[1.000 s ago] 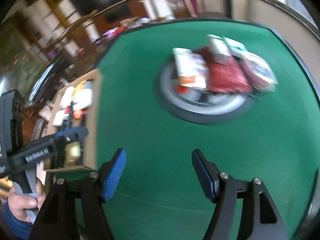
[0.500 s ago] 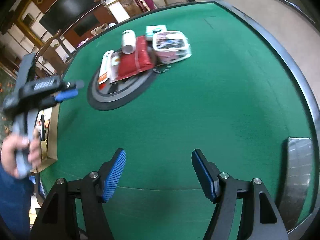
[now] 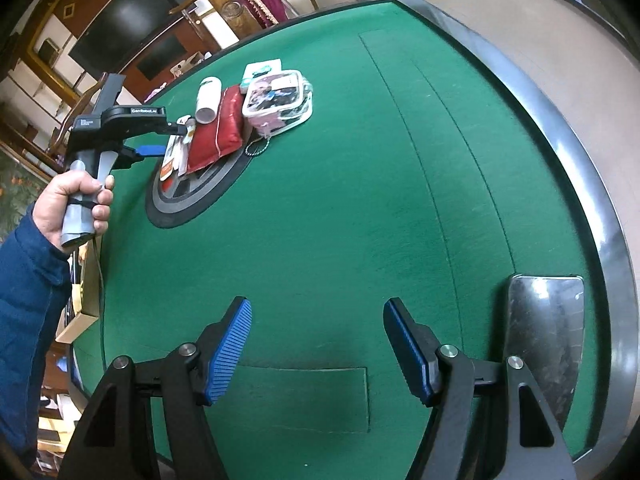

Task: Organize objects
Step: 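Move both tools back over the round tray of items, then grasp the white-blue toothpaste box with the left tool while the right tool grasps the clear cartoon pouch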

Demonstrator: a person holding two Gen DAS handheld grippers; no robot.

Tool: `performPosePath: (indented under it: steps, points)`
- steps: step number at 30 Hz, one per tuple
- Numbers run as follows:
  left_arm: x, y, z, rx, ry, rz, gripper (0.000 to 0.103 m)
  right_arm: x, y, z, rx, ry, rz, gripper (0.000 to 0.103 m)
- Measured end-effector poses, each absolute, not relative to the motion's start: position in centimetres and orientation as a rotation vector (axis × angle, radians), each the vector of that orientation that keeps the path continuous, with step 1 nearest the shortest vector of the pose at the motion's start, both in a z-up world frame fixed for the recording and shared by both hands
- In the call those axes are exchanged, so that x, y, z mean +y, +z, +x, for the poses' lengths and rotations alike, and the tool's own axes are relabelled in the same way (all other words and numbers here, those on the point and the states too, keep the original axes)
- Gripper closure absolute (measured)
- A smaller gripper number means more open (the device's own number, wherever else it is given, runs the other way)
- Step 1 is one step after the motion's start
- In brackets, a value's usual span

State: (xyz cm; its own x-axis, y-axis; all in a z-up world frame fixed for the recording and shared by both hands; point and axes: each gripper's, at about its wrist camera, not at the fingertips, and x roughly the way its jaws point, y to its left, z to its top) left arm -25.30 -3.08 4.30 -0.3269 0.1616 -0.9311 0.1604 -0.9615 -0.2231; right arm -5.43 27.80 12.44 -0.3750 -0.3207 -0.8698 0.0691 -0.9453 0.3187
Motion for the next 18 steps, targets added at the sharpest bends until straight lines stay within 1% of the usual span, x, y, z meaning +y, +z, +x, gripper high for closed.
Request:
performPosePath:
  steps: [1, 2, 3, 4, 5, 9, 13, 16, 18]
  points:
    - [-3.1, 4.3, -25.4, -0.430, 2.519, -1.812, 0.050, 28.0, 12.5, -5.8, -0.345, -2.402, 1.596, 0.030]
    - [-3.2, 4.2, -25.4, -0.437, 2.513, -1.802, 0.055, 28.1, 12.6, -6.1, -0.350, -2.403, 1.596, 0.030]
    - [-3.2, 4.3, -25.1, -0.442, 2.512, -1.787, 0.064, 28.1, 12.7, -6.4, -0.350, -2.403, 1.594, 0.030]
    - [-3.2, 4.7, -25.1, -0.437, 2.514, -1.781, 0.069, 28.0, 13.0, -6.8, -0.345, -2.406, 1.585, 0.030]
    - [-3.4, 4.9, -24.7, -0.416, 2.527, -1.777, 0.071, 27.9, 13.2, -7.3, -0.338, -2.412, 1.577, 0.030]
    - [-4.4, 4.7, -23.1, -0.448, 2.517, -1.754, 0.072, 27.1, 14.6, -9.7, -0.314, -2.422, 1.544, 0.029]
    - [-5.4, 4.5, -21.0, -0.438, 2.516, -1.752, 0.072, 25.5, 15.8, -13.5, -0.261, -2.453, 1.505, 0.021]
    - [-5.8, 4.5, -19.5, -0.425, 2.509, -1.764, 0.072, 24.0, 15.7, -17.1, -0.204, -2.457, 1.522, 0.018]
    - [-6.2, 4.7, -18.8, -0.403, 2.510, -1.768, 0.072, 22.6, 15.2, -19.7, -0.143, -2.449, 1.534, 0.018]
